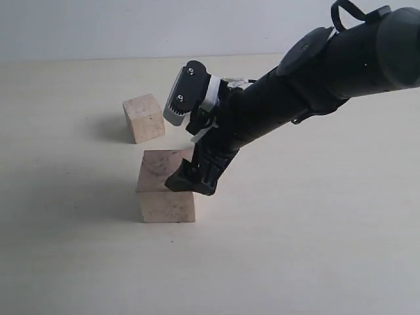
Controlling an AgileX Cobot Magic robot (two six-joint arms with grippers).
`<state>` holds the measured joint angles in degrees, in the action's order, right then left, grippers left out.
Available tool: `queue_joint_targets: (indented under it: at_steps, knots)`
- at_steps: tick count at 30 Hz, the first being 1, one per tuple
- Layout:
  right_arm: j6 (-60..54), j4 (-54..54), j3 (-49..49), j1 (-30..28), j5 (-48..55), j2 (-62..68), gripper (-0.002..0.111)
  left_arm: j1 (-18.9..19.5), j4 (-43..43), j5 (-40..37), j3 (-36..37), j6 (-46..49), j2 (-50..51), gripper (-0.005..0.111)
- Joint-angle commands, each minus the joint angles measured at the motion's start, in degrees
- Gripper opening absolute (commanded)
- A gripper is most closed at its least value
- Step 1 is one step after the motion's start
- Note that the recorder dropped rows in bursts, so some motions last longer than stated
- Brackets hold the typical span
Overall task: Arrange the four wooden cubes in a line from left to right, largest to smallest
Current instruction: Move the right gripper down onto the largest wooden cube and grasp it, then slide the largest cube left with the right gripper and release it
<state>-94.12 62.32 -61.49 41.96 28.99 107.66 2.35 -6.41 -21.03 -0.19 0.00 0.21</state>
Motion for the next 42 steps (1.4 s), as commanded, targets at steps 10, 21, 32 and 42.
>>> queue_joint_targets:
  at_steps: [10,21,32,42]
  knots:
    - [-12.35,8.42,-1.92,0.07,7.35,2.77,0.105,-0.33,-0.29,0.29,0.19,0.00,-0.21,0.000]
    - [-12.35,7.95,-5.51,0.07,7.81,8.52,0.083,-0.33,-0.29,0.29,0.19,0.00,-0.21,0.000]
    - [-10.24,1.93,-14.24,0.07,12.27,8.42,0.000,-0.33,-0.29,0.29,0.19,0.00,-0.21,0.000]
    - [-9.27,1.64,-23.16,2.82,14.86,14.27,0.000,-0.33,-0.29,0.29,0.19,0.00,-0.21,0.000]
